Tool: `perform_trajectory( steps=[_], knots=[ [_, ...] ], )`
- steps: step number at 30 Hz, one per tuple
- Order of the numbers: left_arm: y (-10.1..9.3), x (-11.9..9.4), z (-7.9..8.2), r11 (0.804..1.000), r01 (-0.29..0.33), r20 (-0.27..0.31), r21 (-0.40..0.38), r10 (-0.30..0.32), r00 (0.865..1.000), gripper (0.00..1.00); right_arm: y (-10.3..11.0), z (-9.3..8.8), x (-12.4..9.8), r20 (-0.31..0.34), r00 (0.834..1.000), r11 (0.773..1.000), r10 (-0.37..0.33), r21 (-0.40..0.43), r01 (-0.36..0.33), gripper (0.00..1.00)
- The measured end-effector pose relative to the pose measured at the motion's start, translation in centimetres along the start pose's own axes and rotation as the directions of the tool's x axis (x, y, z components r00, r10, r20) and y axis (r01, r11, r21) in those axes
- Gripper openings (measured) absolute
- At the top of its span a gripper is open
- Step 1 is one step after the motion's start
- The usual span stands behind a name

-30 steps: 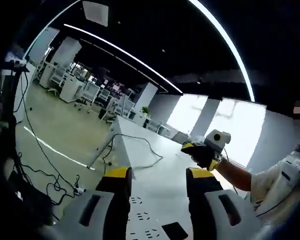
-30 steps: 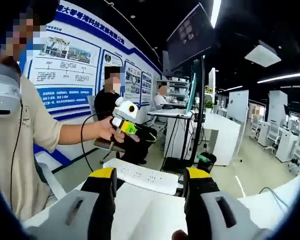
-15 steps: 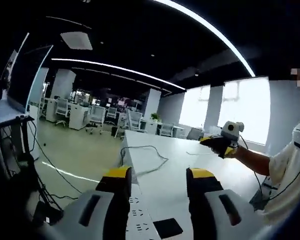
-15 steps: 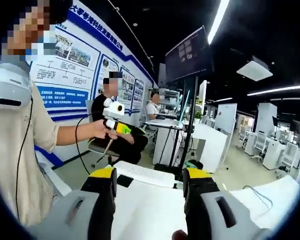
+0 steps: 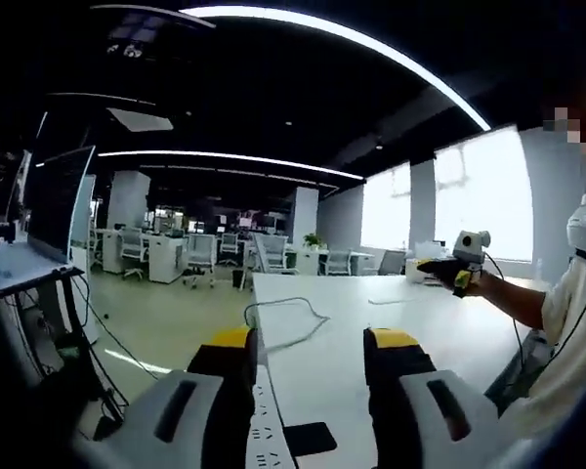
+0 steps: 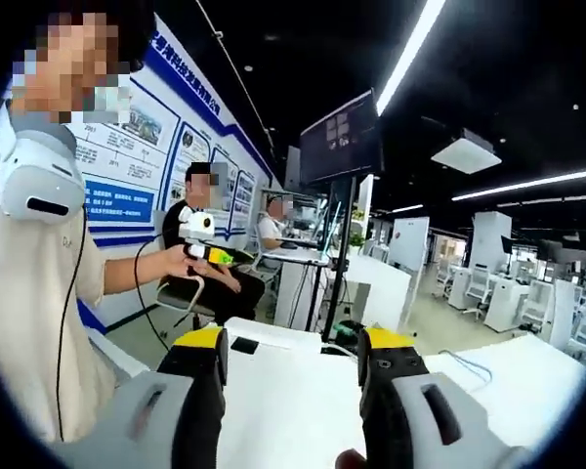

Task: Pick up the power strip scattered on the table, fix it on the side mounting bracket of the table, and press the switch

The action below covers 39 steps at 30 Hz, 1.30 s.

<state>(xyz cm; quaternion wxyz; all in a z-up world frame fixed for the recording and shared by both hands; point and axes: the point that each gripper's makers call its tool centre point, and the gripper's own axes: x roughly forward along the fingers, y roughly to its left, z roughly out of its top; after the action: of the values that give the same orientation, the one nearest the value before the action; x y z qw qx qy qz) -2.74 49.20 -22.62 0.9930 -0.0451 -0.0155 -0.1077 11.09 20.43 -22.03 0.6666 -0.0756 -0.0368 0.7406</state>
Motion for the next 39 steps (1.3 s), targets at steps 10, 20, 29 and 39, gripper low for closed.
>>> perform_trajectory(
  steps=[10,20,29,39],
  knots=[
    [-1.1,-2.2,-1.5,0.997,-0.070,-0.018,0.025,0.070,0.997,0.49,1.5,0.1,-4.4,0.023,0.998,0.998,-0.064,0.014,0.064,0.50],
    [0.6,-3.3,-2.8,0.990,-0.140,-0.080,0.027,0.142,0.987,0.48,1.5,0.0,-5.2,0.037,0.995,0.995,-0.092,0.031,0.091,0.50],
    [2.8,-2.7,-5.8,0.984,-0.166,-0.247,-0.058,0.147,0.958,0.48,1.4,0.2,-5.2,0.046,0.995,0.996,-0.091,0.028,0.090,0.50],
    [4.4,-2.7,-8.2,0.977,-0.204,-0.386,-0.066,0.164,0.908,0.46,1.4,0.1,-5.4,0.041,0.995,0.995,-0.095,0.024,0.094,0.50]
  ],
)
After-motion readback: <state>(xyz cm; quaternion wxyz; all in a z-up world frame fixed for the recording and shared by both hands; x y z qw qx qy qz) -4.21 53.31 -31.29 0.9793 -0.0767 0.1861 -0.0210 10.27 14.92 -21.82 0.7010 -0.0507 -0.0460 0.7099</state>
